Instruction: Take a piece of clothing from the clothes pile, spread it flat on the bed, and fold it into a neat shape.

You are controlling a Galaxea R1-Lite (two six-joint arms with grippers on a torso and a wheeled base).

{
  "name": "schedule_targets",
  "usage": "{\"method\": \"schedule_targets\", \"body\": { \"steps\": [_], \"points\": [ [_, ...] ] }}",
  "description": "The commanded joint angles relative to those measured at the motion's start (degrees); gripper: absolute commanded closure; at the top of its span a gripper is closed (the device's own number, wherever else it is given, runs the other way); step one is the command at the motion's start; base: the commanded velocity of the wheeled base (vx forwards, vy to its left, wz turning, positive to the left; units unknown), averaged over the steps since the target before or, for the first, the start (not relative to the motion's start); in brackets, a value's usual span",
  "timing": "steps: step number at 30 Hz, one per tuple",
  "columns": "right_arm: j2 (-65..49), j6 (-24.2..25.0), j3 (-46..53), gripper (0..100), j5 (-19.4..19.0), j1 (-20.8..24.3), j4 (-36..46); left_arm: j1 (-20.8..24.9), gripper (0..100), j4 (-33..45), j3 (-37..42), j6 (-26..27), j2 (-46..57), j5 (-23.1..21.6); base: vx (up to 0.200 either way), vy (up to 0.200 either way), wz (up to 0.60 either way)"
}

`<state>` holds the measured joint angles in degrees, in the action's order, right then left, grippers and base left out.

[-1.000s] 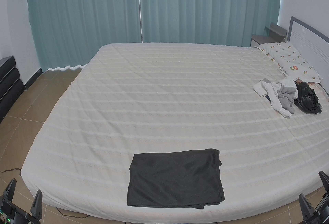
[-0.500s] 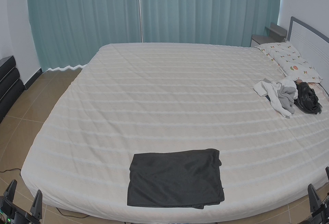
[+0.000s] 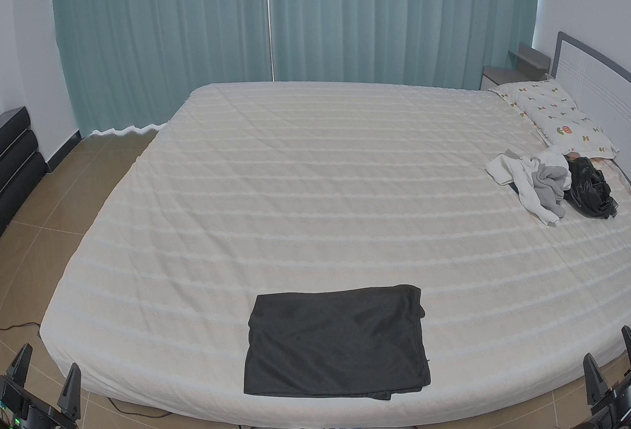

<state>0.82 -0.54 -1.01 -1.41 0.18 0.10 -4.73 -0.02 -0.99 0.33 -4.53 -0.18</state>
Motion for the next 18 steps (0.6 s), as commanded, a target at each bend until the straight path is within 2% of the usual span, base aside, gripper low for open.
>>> {"method": "schedule_targets", "body": {
  "steps": [1,18],
  "points": [
    [-0.8,0.1,1.0,0,0.1,0.1,0.0,0.0,0,-0.1,1.0,0.1,-0.2,0.0,0.000,0.000,0.00],
    [-0.8,0.2,1.0,0,0.3,0.1,0.0,0.0,0,0.1,1.0,0.0,-0.3,-0.1,0.000,0.000,0.00]
  ]
}}
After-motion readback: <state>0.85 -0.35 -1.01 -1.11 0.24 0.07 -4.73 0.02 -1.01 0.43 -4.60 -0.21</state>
